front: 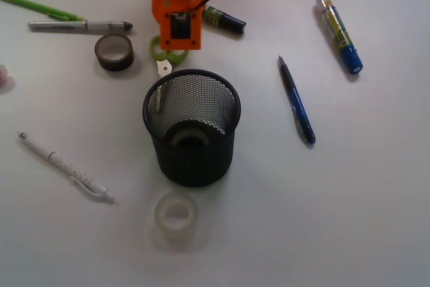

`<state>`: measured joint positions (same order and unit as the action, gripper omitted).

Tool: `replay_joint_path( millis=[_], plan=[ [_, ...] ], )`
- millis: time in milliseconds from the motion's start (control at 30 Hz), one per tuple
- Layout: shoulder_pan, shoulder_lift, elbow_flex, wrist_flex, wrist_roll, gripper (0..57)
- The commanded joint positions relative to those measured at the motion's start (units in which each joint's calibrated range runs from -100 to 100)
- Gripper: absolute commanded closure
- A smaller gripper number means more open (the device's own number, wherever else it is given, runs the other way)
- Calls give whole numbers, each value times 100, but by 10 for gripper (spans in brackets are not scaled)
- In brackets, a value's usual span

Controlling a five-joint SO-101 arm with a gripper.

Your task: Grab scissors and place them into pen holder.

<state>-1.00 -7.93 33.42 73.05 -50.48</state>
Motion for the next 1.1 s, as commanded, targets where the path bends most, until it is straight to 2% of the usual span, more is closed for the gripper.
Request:
replay_joint_path(
  millis=[0, 1067],
  plan=[
    [134, 15, -18, -279, 49, 383],
    [148, 32, 852, -1626, 161, 389]
  ],
)
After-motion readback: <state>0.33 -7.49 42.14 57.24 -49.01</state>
